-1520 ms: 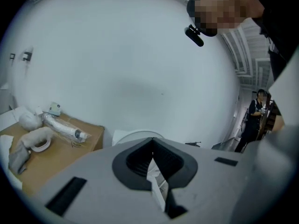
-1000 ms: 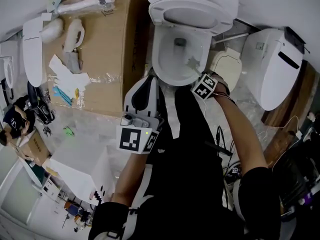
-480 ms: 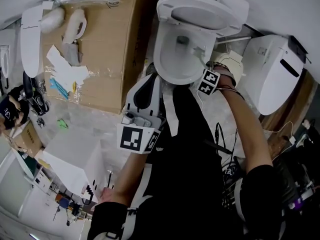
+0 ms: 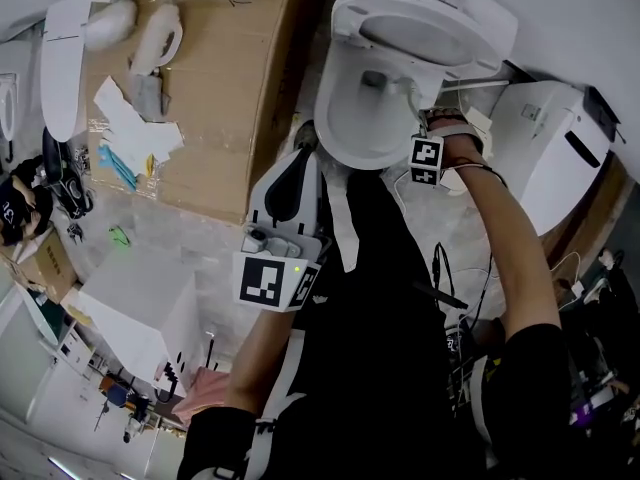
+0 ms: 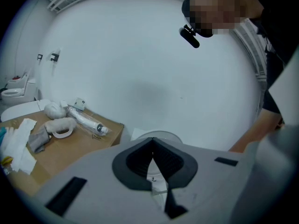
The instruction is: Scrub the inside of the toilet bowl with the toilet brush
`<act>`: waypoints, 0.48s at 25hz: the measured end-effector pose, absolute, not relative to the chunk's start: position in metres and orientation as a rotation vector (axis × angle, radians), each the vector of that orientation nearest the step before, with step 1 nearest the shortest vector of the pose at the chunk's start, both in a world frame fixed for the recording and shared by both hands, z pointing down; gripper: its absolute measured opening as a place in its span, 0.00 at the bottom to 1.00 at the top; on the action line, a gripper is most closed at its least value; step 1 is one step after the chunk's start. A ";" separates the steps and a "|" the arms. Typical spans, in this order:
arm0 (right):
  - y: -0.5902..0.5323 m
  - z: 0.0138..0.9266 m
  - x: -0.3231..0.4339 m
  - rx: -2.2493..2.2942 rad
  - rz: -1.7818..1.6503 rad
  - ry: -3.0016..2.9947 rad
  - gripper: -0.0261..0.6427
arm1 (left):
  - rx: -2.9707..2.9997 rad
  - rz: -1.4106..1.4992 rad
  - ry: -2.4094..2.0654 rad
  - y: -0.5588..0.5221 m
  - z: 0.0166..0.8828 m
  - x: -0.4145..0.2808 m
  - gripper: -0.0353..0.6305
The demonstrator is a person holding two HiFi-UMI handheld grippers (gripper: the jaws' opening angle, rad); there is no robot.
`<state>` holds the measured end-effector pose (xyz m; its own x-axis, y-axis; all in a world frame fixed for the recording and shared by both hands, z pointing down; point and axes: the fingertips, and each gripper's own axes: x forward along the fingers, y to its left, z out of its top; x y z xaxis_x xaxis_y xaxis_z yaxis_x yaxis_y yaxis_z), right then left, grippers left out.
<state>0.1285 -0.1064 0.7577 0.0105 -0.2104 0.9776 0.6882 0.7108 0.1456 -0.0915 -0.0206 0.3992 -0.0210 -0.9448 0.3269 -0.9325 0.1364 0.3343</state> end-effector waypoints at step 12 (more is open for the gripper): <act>-0.112 0.758 0.089 -0.726 -1.188 -1.185 0.21 | 1.737 -0.070 -1.992 -0.001 0.404 -0.119 0.06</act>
<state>0.0889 -0.1123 0.7584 -0.0570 -0.3053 0.9505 0.9513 0.2722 0.1445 -0.1186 -0.0007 0.4035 -0.0674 -0.9425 0.3272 -0.9174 0.1874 0.3510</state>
